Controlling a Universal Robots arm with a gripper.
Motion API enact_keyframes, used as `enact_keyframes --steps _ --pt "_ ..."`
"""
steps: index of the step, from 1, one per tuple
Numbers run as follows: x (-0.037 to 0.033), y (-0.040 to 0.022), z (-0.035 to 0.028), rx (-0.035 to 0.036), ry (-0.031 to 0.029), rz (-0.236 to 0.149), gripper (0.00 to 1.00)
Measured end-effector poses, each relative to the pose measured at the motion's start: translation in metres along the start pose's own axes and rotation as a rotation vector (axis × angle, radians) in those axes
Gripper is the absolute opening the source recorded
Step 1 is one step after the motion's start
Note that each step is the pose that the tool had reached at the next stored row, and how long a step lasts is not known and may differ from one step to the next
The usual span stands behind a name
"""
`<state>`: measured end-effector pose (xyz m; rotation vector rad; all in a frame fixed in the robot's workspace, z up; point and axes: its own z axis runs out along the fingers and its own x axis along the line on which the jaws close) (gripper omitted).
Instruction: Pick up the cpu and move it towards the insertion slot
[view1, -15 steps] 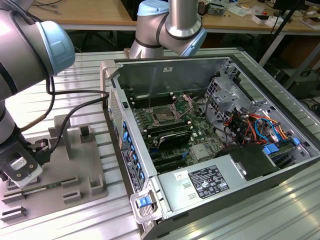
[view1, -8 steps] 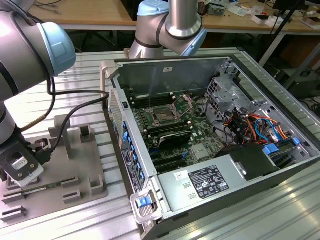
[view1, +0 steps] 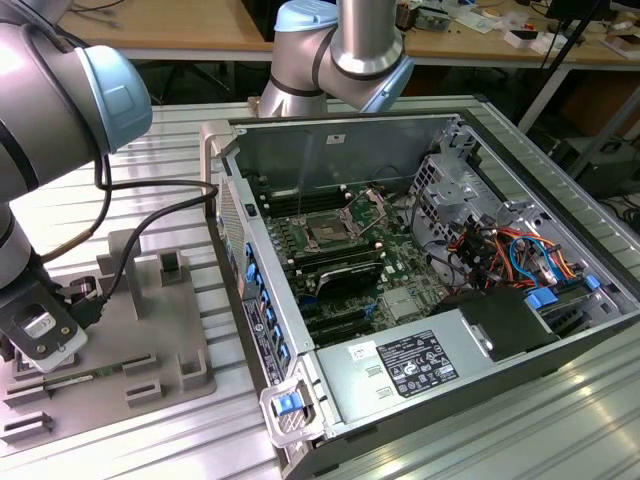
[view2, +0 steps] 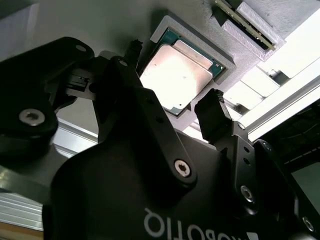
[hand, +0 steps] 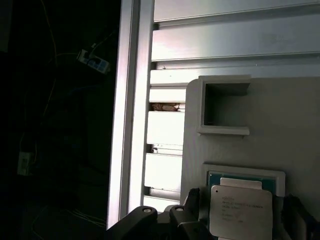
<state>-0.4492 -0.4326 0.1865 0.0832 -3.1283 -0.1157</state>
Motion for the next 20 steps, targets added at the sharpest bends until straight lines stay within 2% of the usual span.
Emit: enact_keyframes --steps 7,11,12,16,20 --pt "0.0000 0.0002 0.0004 -0.0003 0.0068 0.003 0.71" --pt "0.0000 0.0002 0.0005 -0.0004 0.0069 0.003 0.70" --pt "0.0000 0.0002 0.0005 -0.0004 0.0069 0.003 0.63" --pt "-0.0004 0.0002 0.0007 -0.0005 0.0066 0.004 0.63" --pt "-0.0003 -0.0002 0.0004 -0.0003 0.0052 0.027 0.63"
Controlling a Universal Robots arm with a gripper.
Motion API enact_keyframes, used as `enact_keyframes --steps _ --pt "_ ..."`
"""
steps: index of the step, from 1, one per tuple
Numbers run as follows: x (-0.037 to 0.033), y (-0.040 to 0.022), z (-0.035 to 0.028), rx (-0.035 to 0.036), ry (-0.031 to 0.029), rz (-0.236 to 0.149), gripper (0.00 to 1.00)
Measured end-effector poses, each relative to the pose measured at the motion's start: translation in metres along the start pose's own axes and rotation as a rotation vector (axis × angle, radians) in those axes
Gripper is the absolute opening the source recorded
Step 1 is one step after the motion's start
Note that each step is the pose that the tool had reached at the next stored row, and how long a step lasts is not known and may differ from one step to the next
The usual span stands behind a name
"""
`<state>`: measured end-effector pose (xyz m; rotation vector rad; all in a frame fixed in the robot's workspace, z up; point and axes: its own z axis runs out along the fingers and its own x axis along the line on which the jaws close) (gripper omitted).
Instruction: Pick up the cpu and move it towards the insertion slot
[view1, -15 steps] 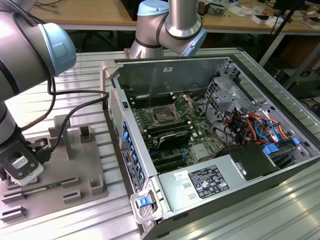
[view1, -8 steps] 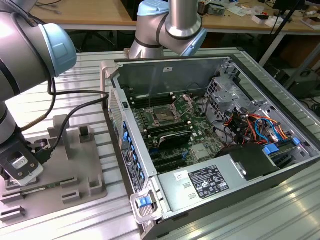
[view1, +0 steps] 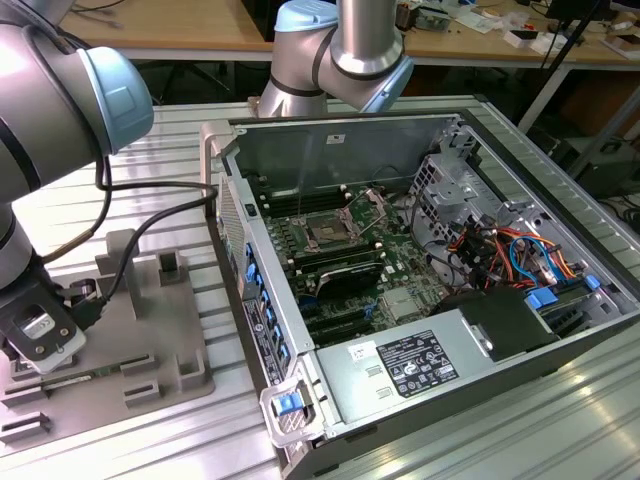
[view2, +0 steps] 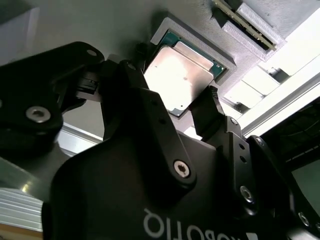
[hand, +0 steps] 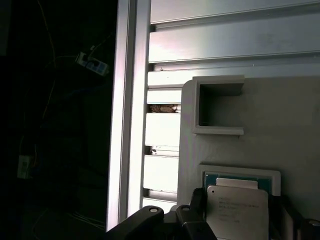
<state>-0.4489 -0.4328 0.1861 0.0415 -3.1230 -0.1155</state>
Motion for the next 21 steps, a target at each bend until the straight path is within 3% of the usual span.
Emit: enact_keyframes --steps 7,9,10,17,21 --pt "0.0000 -0.0021 -0.0001 -0.0001 -0.0005 0.005 0.63" --pt "0.0001 -0.0021 -0.0001 0.0000 -0.0004 0.005 0.61" --pt "0.0000 -0.0022 -0.0001 -0.0001 -0.0004 0.005 0.55" --pt "0.0000 -0.0021 -0.0001 -0.0001 -0.0005 0.006 0.55" --pt "-0.0002 -0.0019 -0.0039 -0.0001 -0.0006 0.006 0.55"
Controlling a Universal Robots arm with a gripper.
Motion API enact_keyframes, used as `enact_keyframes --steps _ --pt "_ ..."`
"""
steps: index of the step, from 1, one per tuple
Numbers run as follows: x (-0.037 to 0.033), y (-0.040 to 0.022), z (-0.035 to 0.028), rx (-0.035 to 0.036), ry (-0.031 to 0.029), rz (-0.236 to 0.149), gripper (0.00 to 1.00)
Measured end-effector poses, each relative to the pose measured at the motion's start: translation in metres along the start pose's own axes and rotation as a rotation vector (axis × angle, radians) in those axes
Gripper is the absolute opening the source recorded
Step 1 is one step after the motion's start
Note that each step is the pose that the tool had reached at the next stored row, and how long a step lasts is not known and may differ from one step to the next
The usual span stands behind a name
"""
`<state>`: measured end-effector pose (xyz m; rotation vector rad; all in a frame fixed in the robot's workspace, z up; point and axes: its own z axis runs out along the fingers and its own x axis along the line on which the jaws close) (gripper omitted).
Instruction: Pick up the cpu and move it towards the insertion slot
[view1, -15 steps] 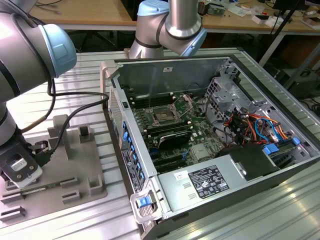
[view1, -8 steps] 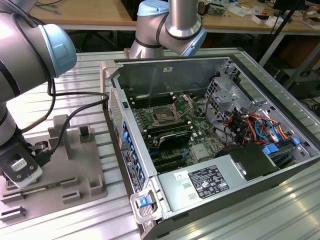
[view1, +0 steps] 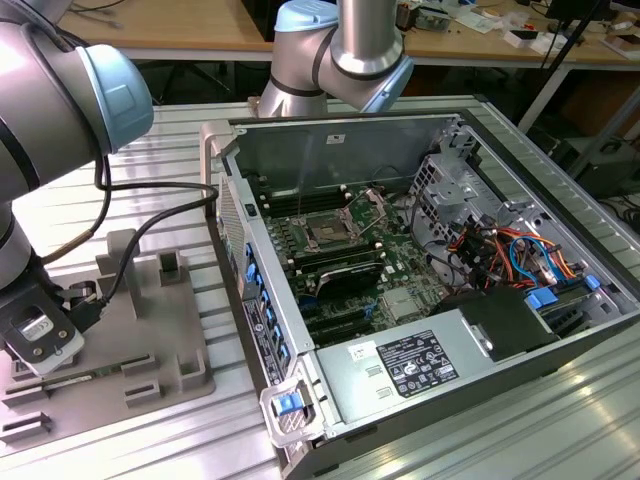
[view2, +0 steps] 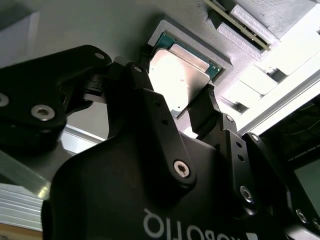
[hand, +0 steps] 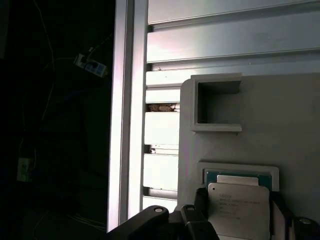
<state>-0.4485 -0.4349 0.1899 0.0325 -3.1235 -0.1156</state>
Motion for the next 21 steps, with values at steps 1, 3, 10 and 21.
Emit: enact_keyframes --steps 1,3,10,21 --pt "-0.0001 0.0001 -0.0009 0.0000 0.0001 0.000 0.55" --pt "-0.0002 0.0001 -0.0017 -0.0002 -0.0002 0.000 0.55" --pt "-0.0004 0.0004 -0.0051 0.0000 0.0000 0.000 0.55" --pt "-0.0006 0.0009 -0.0118 0.0000 0.0001 0.000 0.55"
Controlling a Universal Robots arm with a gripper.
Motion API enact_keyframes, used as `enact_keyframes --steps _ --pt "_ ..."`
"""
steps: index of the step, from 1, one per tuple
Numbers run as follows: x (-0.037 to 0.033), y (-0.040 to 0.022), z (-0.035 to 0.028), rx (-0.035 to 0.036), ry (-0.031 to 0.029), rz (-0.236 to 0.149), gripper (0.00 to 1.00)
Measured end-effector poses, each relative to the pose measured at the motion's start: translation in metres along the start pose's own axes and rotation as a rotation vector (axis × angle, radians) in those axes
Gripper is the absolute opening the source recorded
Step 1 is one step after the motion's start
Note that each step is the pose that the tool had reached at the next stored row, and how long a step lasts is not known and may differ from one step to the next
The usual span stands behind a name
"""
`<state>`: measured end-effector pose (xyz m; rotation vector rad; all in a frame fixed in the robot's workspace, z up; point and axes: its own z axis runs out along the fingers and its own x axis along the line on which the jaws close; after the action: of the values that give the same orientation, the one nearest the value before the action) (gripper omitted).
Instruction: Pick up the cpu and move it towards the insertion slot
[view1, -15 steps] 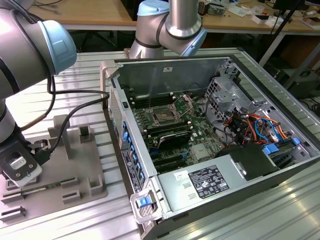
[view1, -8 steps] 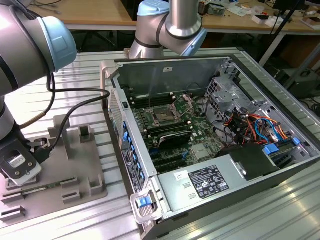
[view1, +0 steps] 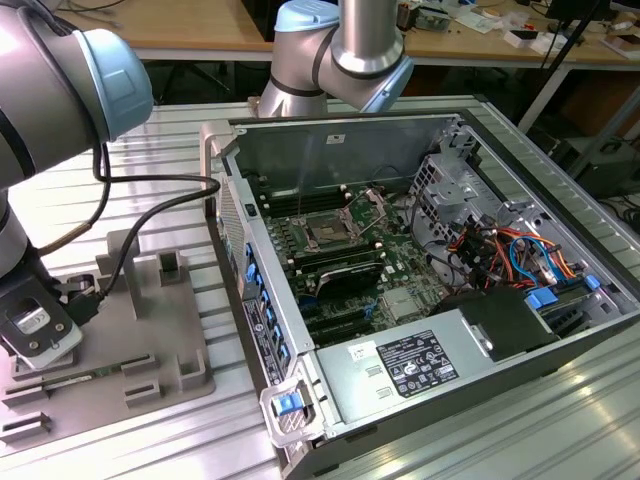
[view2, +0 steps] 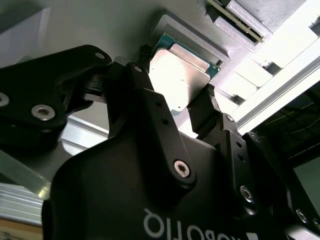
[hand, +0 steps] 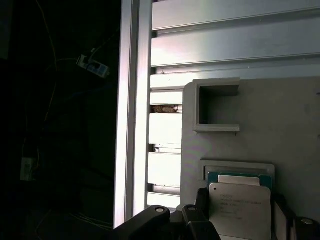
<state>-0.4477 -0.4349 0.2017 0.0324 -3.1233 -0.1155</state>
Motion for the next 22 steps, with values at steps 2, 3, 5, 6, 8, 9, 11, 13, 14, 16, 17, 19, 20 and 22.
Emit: enact_keyframes --steps 2,3,5,6,8,9,11,13,14,16,17,19,20,22 --pt "-0.0001 0.0001 -0.0015 -0.0001 -0.0001 0.000 0.55" --pt "-0.0002 0.0002 -0.0022 -0.0001 -0.0001 0.000 0.55" --pt "-0.0002 0.0002 -0.0024 -0.0001 -0.0001 0.000 0.55" --pt "-0.0002 0.0002 -0.0026 0.0000 -0.0001 0.000 0.55" --pt "-0.0003 0.0002 -0.0027 -0.0001 -0.0002 0.000 0.55" --pt "-0.0003 0.0002 -0.0030 -0.0001 -0.0002 0.000 0.55" --pt "-0.0003 0.0003 -0.0038 0.0000 0.0000 0.000 0.55" --pt "-0.0003 0.0003 -0.0039 -0.0001 -0.0002 0.000 0.55" --pt "-0.0003 0.0003 -0.0039 -0.0001 -0.0002 0.000 0.55" --pt "-0.0002 0.0003 -0.0041 -0.0001 -0.0001 0.000 0.55" --pt "-0.0002 0.0003 -0.0041 -0.0001 -0.0001 0.000 0.55" --pt "-0.0002 0.0003 -0.0047 0.0000 0.0001 0.000 0.55" --pt "-0.0002 0.0004 -0.0051 0.0001 0.0002 0.000 0.55" --pt "-0.0002 0.0004 -0.0062 0.0000 0.0000 0.000 0.55"
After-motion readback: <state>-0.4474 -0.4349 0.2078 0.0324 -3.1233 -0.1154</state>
